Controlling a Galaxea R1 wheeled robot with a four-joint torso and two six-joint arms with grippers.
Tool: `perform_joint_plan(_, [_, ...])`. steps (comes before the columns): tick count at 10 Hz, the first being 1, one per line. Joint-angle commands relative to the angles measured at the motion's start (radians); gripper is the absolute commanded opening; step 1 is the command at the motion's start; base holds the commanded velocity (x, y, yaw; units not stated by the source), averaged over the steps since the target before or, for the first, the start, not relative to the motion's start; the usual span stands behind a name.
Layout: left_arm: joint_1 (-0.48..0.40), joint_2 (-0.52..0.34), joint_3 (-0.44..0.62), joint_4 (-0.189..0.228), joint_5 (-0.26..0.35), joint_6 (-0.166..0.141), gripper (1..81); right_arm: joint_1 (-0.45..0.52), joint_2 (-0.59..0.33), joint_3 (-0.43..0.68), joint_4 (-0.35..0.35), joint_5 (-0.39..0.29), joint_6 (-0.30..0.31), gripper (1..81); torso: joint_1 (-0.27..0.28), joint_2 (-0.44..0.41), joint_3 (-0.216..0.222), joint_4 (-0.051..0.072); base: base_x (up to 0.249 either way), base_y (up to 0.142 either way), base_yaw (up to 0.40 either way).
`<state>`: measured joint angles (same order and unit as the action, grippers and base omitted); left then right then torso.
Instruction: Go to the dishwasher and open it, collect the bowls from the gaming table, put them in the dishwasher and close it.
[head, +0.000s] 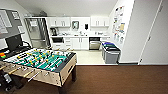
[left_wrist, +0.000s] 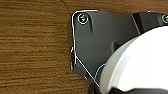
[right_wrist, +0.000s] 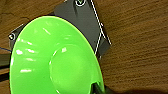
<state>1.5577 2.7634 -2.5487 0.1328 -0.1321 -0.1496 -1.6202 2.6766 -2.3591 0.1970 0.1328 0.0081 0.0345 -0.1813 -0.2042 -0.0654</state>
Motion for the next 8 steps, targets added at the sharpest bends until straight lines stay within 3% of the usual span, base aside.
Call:
perform_joint_plan(1, [-0.034, -0.013, -0.002, 0.014, 0.045, 0.007, 1.0, 0.036, -0.027, 0.000, -0.008, -0.061, -0.002, 1.0, 0.000, 0.000, 0.000, 0.000, 0.194, -0.081, 0.000])
perform_joint_plan(8, [-0.034, -0.011, -0.002, 0.014, 0.045, 0.007, 1.0, 0.035, -0.024, -0.005, -0.008, -0.061, -0.002, 1.0, 0.000, 0.000, 0.000, 0.000, 0.193, -0.081, 0.000])
